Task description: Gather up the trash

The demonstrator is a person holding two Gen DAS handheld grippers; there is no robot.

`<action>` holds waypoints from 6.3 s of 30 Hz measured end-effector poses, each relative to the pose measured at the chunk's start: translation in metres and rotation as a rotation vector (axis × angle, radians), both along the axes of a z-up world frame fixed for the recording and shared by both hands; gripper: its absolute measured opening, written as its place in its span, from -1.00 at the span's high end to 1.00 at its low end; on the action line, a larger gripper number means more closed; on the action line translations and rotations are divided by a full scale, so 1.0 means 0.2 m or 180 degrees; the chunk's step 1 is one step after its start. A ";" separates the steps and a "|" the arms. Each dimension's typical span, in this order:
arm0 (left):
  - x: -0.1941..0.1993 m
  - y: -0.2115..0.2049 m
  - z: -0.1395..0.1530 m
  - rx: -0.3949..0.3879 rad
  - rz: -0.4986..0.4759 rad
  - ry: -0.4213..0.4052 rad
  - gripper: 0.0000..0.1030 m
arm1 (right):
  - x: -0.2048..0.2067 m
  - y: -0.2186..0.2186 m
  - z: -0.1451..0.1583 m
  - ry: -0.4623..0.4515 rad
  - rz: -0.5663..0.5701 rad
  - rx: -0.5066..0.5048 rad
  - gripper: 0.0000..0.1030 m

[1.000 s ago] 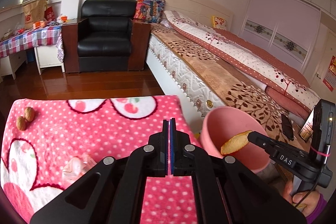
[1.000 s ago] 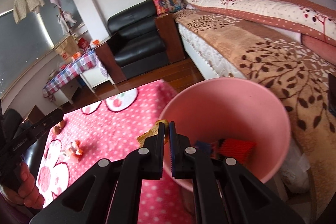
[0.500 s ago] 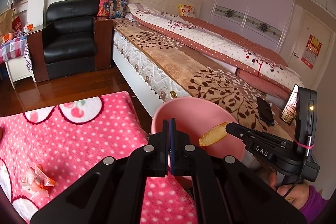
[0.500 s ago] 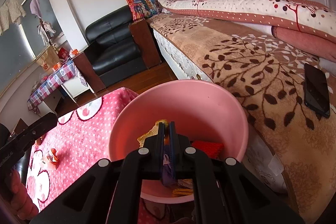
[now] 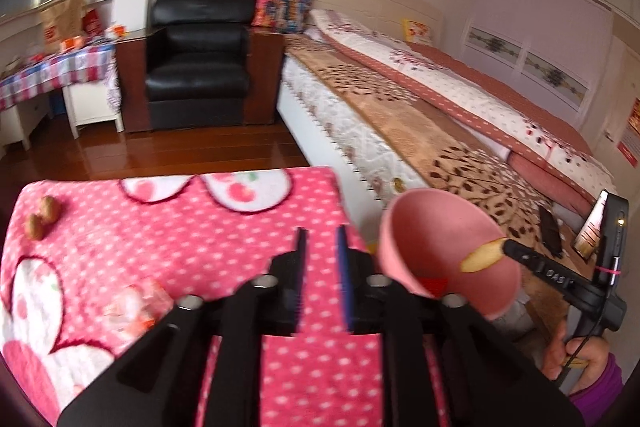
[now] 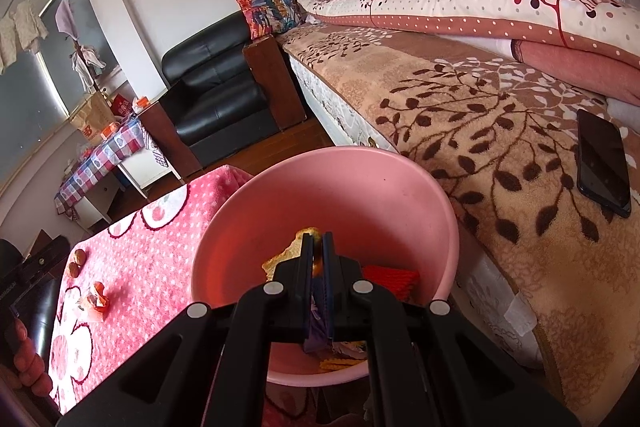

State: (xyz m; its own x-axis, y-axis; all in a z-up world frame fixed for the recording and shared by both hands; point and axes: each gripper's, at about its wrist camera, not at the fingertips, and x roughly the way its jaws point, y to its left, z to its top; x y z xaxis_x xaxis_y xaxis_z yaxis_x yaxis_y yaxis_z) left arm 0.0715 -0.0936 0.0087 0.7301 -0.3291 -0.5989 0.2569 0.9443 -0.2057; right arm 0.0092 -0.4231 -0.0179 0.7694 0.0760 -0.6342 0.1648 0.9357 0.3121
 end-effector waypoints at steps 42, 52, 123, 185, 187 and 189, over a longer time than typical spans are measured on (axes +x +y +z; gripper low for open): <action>-0.05 0.51 -0.29 0.0169 0.0761 0.0413 0.53 | -0.03 0.14 0.03 0.0027 0.0073 -0.0168 0.32; -0.06 0.17 -0.06 0.0089 0.0185 0.0041 0.53 | -0.06 0.13 0.03 -0.0014 0.0075 -0.0129 0.32; -0.14 -0.52 0.03 0.0337 -0.0527 -0.0371 0.18 | -0.32 0.33 0.16 -0.0289 0.0086 -0.0386 -0.17; -0.12 -0.24 -0.04 0.0122 -0.0259 -0.0175 0.18 | -0.30 0.58 0.17 -0.0391 0.0080 -0.0600 -0.17; -0.12 -0.24 -0.04 0.0120 -0.0258 -0.0172 0.18 | -0.29 0.58 0.17 -0.0391 0.0082 -0.0598 -0.17; -0.12 -0.24 -0.04 0.0123 -0.0257 -0.0174 0.18 | -0.30 0.58 0.17 -0.0388 0.0085 -0.0596 -0.17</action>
State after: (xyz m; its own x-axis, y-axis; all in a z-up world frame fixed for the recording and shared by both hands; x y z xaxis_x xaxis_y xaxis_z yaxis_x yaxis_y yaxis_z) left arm 0.0478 -0.1423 0.0010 0.7341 -0.3656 -0.5722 0.3424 0.9270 -0.1531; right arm -0.0501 -0.3072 0.0171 0.8406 -0.0129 -0.5415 0.1107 0.9827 0.1485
